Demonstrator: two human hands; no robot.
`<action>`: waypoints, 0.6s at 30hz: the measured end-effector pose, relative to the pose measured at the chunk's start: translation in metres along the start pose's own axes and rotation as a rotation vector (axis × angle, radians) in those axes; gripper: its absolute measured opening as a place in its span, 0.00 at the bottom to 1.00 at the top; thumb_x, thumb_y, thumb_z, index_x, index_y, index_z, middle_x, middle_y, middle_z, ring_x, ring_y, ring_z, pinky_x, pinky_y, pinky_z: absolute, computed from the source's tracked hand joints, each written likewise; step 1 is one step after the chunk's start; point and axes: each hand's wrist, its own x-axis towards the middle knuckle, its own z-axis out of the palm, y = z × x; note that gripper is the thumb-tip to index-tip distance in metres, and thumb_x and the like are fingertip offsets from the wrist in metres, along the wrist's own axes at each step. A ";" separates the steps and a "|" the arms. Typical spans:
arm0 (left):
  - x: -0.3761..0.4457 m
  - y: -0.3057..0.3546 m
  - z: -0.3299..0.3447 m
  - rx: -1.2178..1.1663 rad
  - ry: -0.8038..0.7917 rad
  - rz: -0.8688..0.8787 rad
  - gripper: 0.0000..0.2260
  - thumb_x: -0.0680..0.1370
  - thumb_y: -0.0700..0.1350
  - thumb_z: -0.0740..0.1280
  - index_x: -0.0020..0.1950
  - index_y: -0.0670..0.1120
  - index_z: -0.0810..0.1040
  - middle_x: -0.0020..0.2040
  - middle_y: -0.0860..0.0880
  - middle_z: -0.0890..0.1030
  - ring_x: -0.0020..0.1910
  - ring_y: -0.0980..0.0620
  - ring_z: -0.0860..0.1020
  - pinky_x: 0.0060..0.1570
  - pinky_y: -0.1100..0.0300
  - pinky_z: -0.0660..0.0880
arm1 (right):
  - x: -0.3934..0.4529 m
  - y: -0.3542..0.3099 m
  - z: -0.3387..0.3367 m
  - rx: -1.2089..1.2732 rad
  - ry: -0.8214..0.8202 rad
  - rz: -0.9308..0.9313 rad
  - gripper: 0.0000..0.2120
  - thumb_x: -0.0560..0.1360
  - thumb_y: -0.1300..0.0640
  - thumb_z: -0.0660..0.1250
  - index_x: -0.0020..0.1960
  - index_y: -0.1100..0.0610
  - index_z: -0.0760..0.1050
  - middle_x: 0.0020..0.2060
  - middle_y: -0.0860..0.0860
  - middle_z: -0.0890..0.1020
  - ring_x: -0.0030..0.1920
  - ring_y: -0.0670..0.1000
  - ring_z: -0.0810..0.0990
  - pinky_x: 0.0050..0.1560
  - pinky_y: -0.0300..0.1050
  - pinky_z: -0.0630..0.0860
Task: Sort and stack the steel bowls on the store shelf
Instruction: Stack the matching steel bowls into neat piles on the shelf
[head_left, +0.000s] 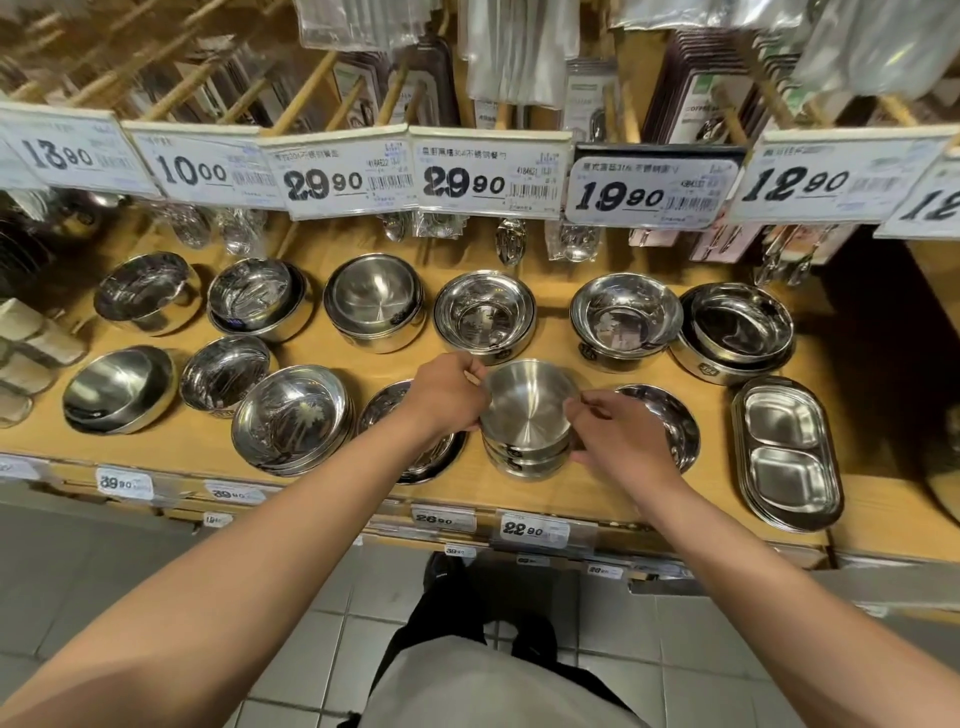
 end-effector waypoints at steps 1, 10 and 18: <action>0.000 0.000 0.001 0.009 -0.009 -0.005 0.02 0.78 0.40 0.68 0.50 0.44 0.79 0.49 0.42 0.83 0.45 0.44 0.86 0.43 0.49 0.85 | 0.000 0.001 0.000 -0.032 0.001 -0.007 0.04 0.79 0.50 0.69 0.47 0.45 0.82 0.39 0.37 0.80 0.36 0.45 0.86 0.45 0.47 0.86; 0.005 0.000 0.006 0.051 -0.045 -0.014 0.10 0.82 0.43 0.64 0.51 0.39 0.83 0.47 0.41 0.85 0.44 0.43 0.86 0.44 0.48 0.85 | -0.003 -0.010 0.002 -0.189 -0.032 -0.009 0.15 0.80 0.49 0.67 0.64 0.53 0.79 0.35 0.38 0.75 0.38 0.51 0.87 0.51 0.55 0.84; 0.011 0.018 -0.005 0.187 -0.120 0.114 0.12 0.80 0.37 0.61 0.51 0.34 0.83 0.47 0.35 0.84 0.45 0.37 0.85 0.45 0.44 0.84 | -0.013 -0.010 0.010 -0.065 0.081 0.016 0.10 0.79 0.51 0.69 0.40 0.42 0.74 0.31 0.39 0.78 0.32 0.46 0.86 0.49 0.53 0.84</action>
